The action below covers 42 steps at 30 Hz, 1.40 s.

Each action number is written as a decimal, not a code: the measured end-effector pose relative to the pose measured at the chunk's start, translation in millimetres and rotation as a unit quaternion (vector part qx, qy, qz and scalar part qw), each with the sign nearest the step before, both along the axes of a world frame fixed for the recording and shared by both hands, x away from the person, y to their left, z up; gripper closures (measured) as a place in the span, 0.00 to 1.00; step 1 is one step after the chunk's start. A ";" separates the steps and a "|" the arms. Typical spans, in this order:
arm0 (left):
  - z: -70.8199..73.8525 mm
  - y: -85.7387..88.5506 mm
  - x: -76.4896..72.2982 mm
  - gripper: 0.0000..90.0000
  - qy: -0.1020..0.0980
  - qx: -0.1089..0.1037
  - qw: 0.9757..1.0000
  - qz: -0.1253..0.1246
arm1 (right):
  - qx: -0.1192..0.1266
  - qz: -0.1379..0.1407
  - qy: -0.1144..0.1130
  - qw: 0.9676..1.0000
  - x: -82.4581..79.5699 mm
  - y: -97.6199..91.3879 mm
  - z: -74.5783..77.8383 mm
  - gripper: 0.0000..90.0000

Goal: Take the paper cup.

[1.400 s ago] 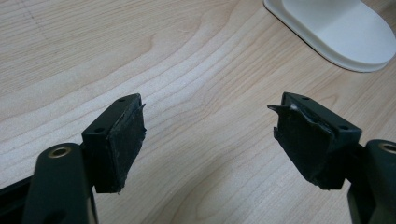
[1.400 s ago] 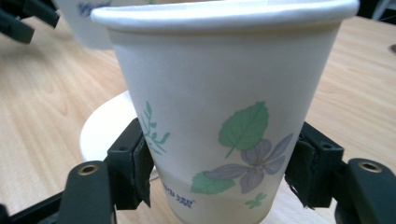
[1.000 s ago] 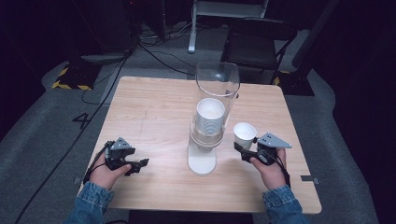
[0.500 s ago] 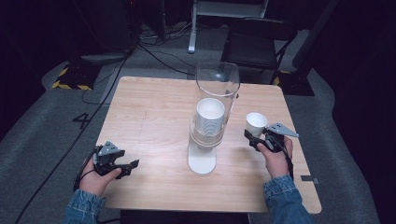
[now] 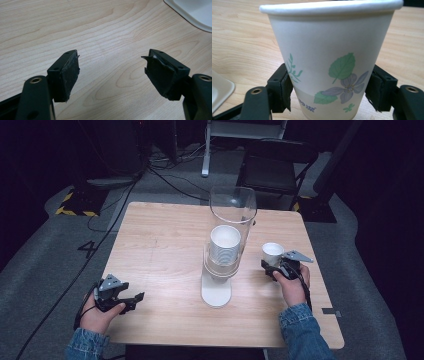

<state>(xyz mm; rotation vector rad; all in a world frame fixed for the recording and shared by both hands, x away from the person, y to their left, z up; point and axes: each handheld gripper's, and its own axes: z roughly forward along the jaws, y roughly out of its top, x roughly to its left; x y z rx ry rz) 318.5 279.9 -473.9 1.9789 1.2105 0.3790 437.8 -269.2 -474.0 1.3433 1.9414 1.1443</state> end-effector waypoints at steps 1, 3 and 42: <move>-0.1 -0.3 0.0 0.30 0.001 0.000 1.000 -0.001 | -0.002 -0.001 0.005 1.000 0.6 0.2 -2.5 0.34; -0.3 -0.4 0.3 0.30 0.002 0.002 1.000 -0.005 | -0.010 0.001 0.010 1.000 1.4 0.3 -4.8 0.35; -0.7 -0.5 3.2 0.30 0.003 0.002 1.000 -0.008 | -0.003 0.012 0.045 0.999 -6.8 -3.3 -14.0 0.17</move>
